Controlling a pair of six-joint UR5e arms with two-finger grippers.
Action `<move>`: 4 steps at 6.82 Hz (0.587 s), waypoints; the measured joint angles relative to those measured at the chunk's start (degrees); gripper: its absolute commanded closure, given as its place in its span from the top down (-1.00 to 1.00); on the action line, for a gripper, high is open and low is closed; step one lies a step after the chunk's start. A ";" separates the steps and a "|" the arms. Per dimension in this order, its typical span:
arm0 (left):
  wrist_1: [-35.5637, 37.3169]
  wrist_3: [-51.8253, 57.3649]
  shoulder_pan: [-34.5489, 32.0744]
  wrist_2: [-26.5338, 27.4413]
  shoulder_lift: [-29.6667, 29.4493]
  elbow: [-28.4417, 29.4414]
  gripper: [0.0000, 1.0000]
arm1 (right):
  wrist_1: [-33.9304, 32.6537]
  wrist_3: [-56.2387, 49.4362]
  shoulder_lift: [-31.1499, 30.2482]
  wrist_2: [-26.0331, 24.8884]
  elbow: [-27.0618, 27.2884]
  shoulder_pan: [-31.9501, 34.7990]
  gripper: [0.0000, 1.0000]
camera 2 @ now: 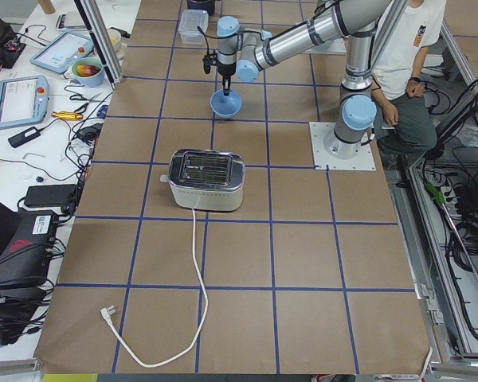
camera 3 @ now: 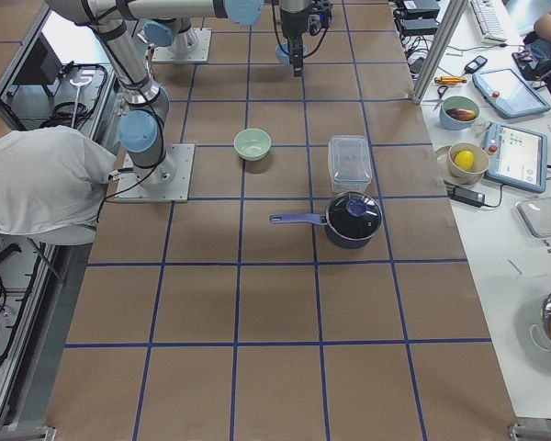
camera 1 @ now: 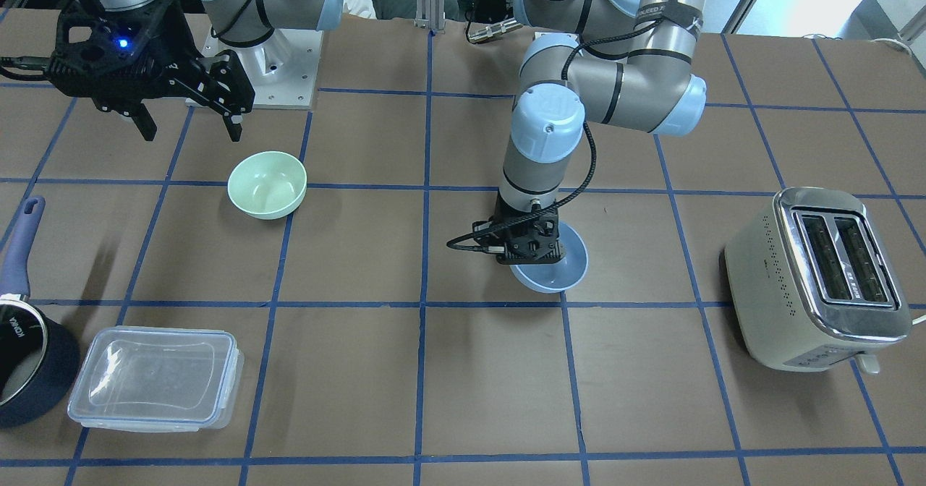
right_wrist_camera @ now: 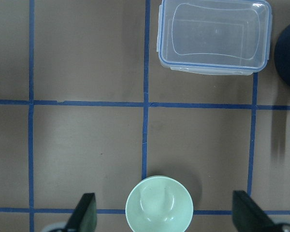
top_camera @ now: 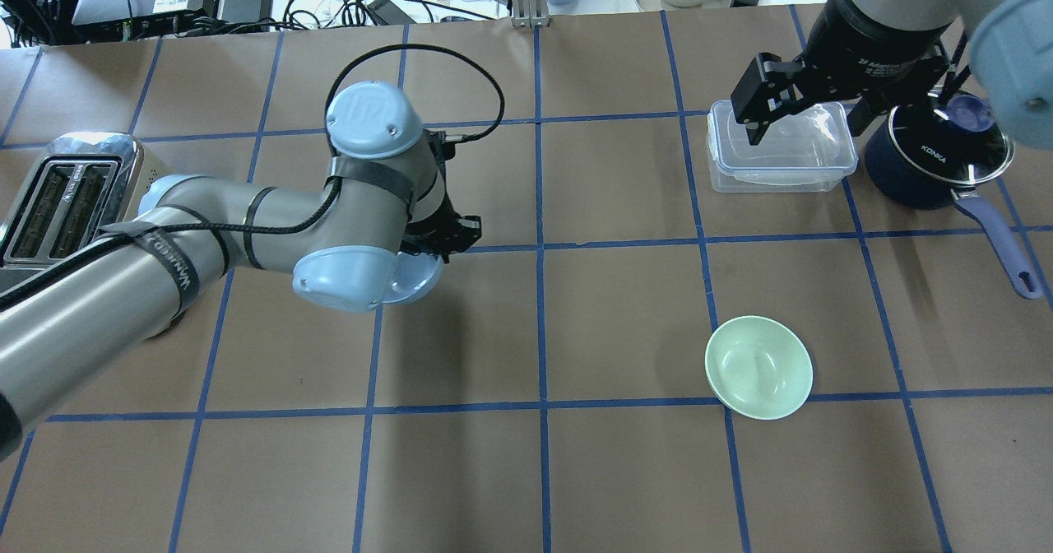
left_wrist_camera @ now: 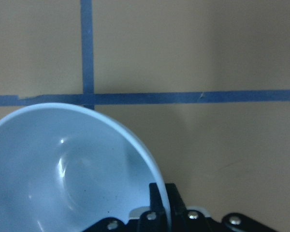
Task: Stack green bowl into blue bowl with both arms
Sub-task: 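Carry the light blue bowl with the left gripper toward the table center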
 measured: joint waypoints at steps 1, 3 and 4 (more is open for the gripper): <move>-1.47 -5.78 -3.96 -0.41 -1.94 4.43 -1.00 | 0.02 0.00 -0.04 0.00 0.03 0.00 1.00; 0.17 -12.89 -7.88 -0.79 -7.30 8.83 -1.00 | 0.03 0.00 -0.09 -0.03 0.06 0.00 1.00; 2.44 -15.08 -8.96 -0.73 -9.53 9.47 -0.96 | 0.06 0.00 -0.10 -0.07 0.05 0.00 1.00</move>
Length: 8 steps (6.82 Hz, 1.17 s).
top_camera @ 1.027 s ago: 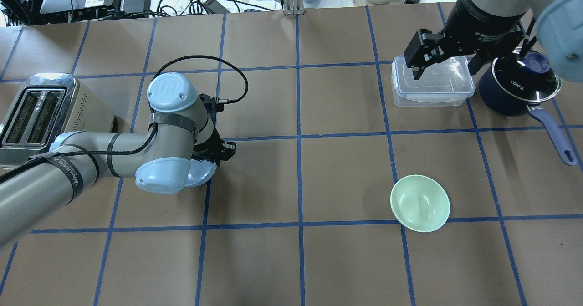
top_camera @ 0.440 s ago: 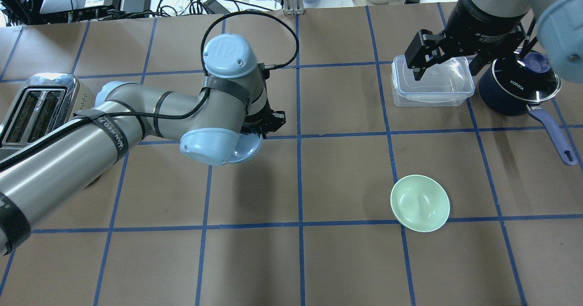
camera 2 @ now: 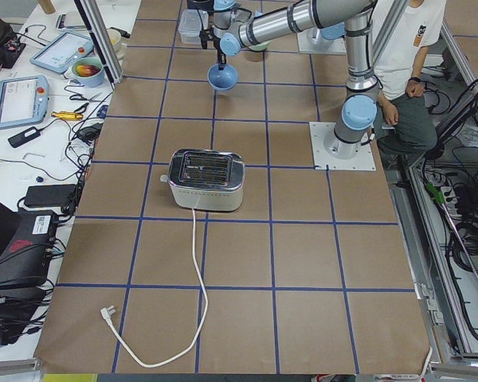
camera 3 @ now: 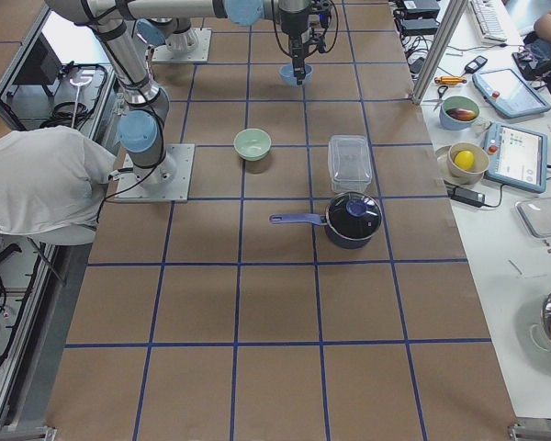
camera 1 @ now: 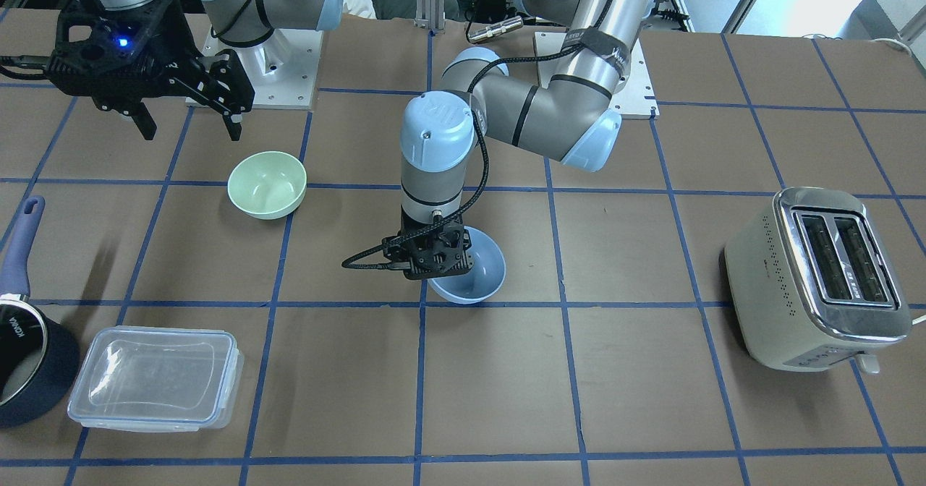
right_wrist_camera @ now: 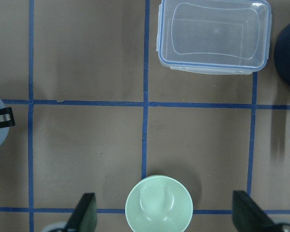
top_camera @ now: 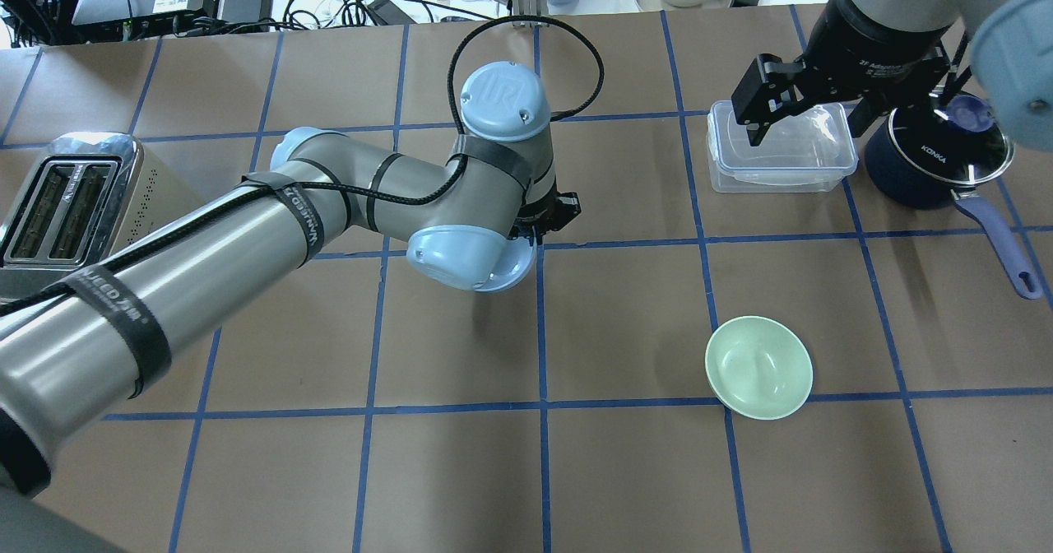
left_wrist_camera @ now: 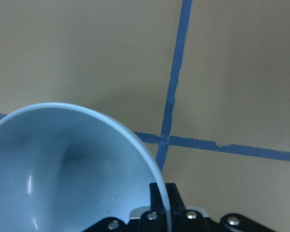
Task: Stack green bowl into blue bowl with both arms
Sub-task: 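Carry the light blue bowl with the left gripper toward the table center, then release the light blue bowl and raise the left gripper back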
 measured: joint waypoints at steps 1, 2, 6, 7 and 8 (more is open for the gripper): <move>1.94 -1.80 -0.69 -0.02 -1.38 0.38 -0.78 | 0.03 0.00 0.00 -0.02 -0.02 0.00 1.00; 3.36 -3.77 -1.11 -0.03 -2.16 0.71 0.98 | 0.05 0.00 -0.04 -0.02 -0.02 0.00 1.00; -2.52 5.12 4.29 4.16 3.07 3.43 1.00 | -0.01 0.00 -0.08 -0.03 -0.04 0.00 1.00; -9.62 9.72 8.36 3.70 5.91 6.56 1.00 | 0.01 0.00 -0.02 -0.03 -0.01 0.00 1.00; -17.80 13.97 12.60 1.76 8.16 11.07 1.00 | 0.01 -0.02 0.11 -0.05 0.06 -0.02 1.00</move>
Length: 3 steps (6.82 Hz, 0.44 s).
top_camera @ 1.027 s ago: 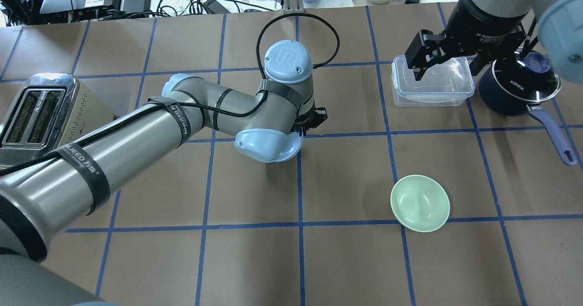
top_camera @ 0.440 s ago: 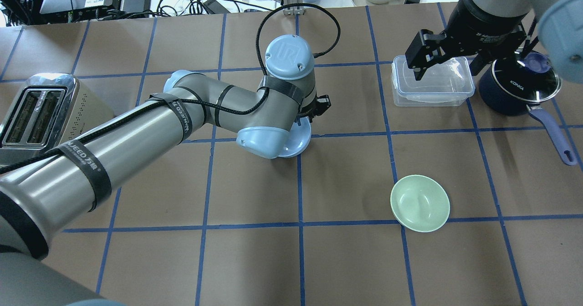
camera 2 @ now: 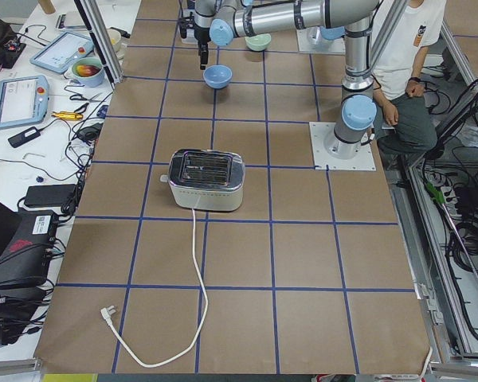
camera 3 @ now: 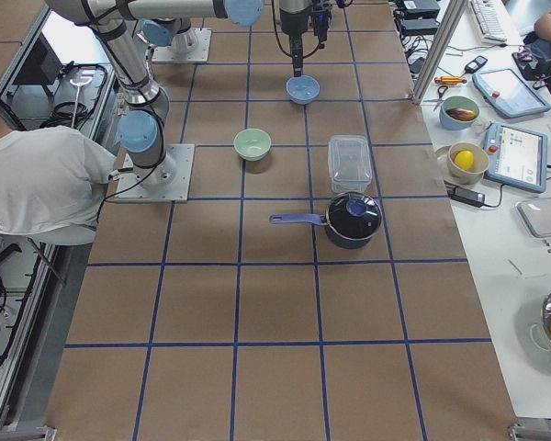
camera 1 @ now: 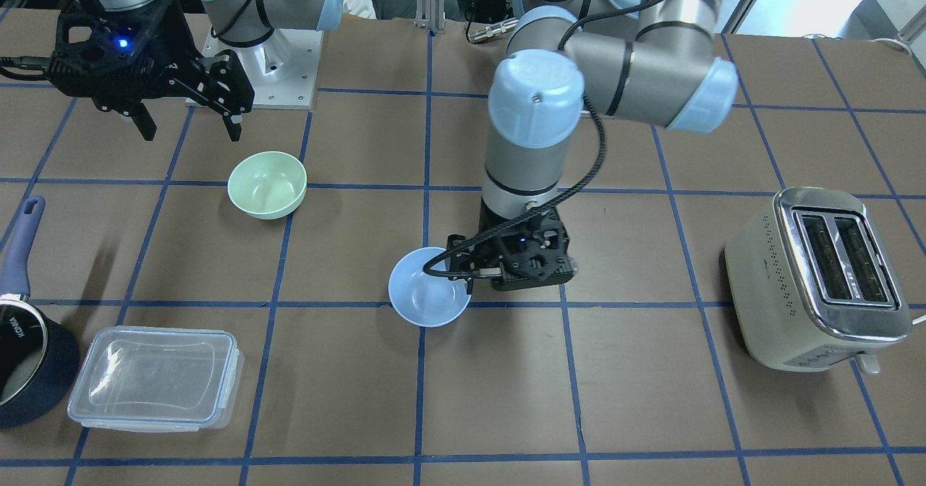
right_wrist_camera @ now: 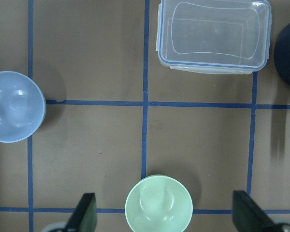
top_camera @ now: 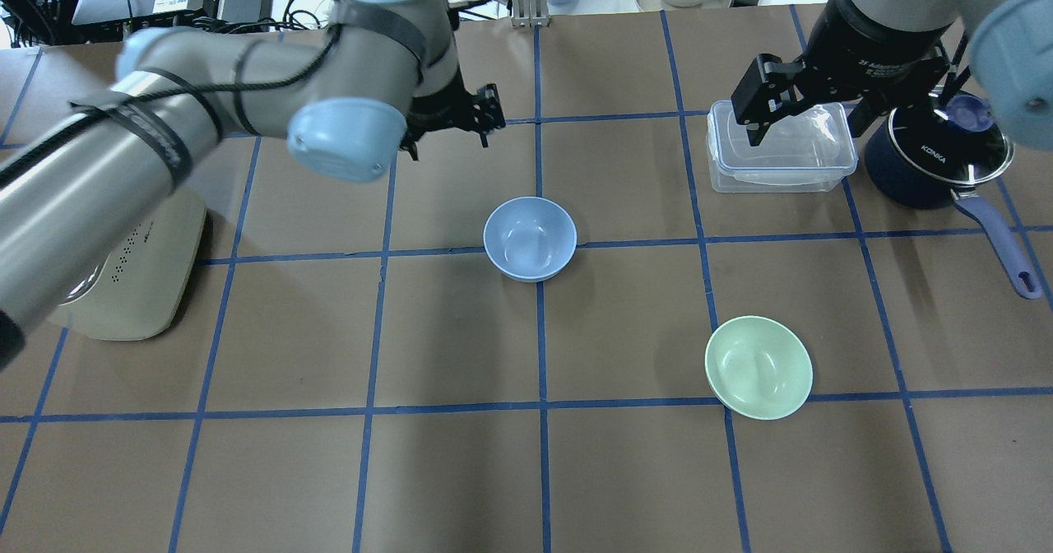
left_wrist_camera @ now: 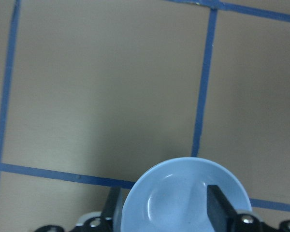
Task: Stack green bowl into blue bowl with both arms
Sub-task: 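Release the light blue bowl and raise the left gripper back, then lower the right gripper onto the pale green bowl and grasp its rim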
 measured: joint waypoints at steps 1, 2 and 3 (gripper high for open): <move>-9.76 5.85 4.61 -1.44 2.18 4.53 1.00 | 0.21 -0.62 0.15 -0.18 0.16 -0.32 1.00; -17.31 10.99 8.28 -1.96 4.64 7.06 1.00 | 0.75 -2.31 0.89 -0.48 0.48 -1.68 1.00; -21.92 14.86 10.22 -1.97 7.53 7.70 1.00 | 1.21 -4.59 2.53 -0.57 1.19 -4.38 1.00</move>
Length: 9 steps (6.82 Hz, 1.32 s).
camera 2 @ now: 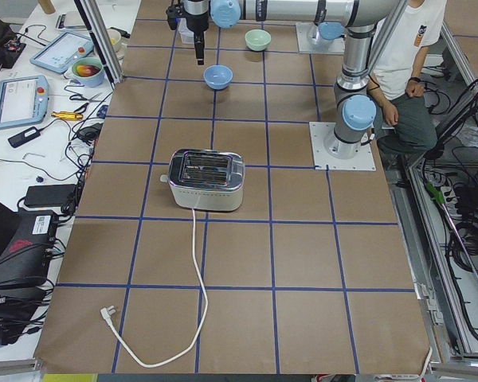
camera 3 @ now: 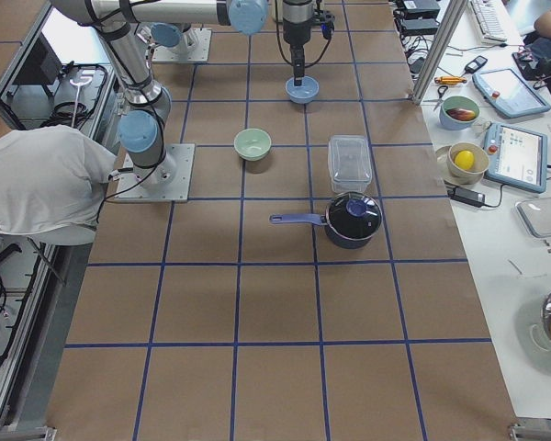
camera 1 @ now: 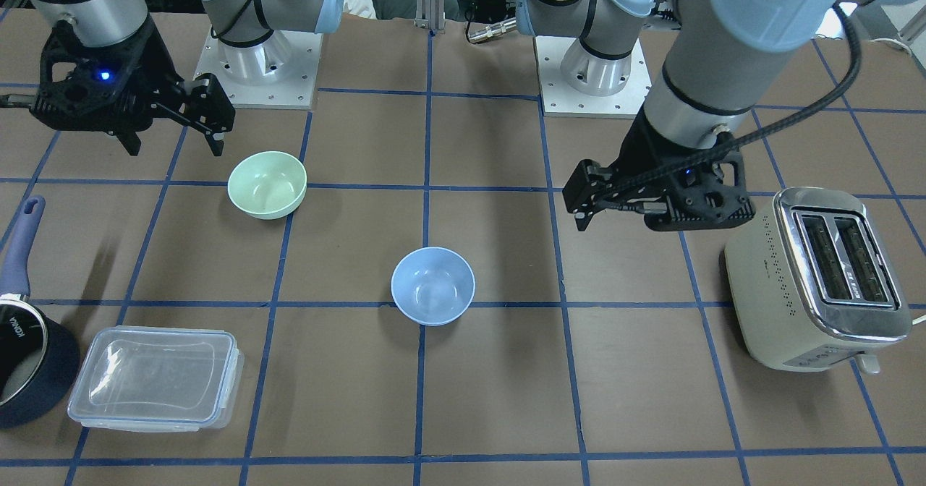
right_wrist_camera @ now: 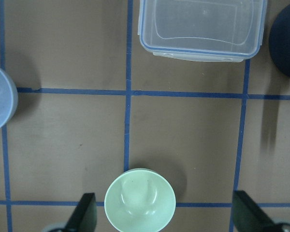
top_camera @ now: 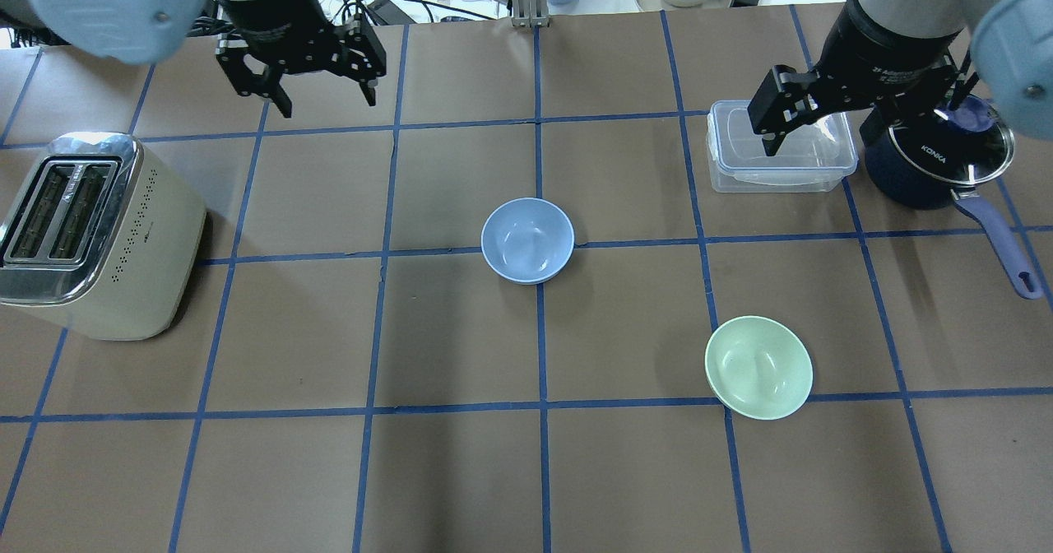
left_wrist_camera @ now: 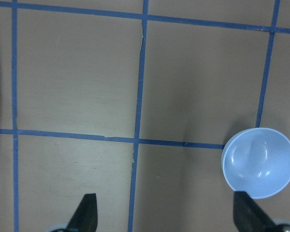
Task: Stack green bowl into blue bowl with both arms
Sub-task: 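Lower the right gripper onto the pale green bowl and grasp its rim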
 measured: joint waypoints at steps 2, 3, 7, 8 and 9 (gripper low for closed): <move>-1.05 4.30 1.08 0.22 4.58 -2.87 1.00 | -0.23 -3.33 2.84 0.51 4.71 -5.29 1.00; 0.57 7.19 1.68 0.33 6.03 -4.09 1.00 | -1.84 -3.71 3.34 0.44 9.27 -6.28 1.00; 1.39 11.13 2.62 0.26 8.68 -5.67 1.00 | -6.39 -4.14 3.30 -5.18 25.37 -7.70 1.00; 1.35 11.20 2.78 0.40 9.01 -5.78 1.00 | -10.27 -4.00 3.29 -5.48 29.49 -8.20 1.00; 0.91 11.23 2.96 0.59 9.45 -5.78 1.00 | -16.16 -4.21 3.31 -5.49 33.48 -8.58 0.36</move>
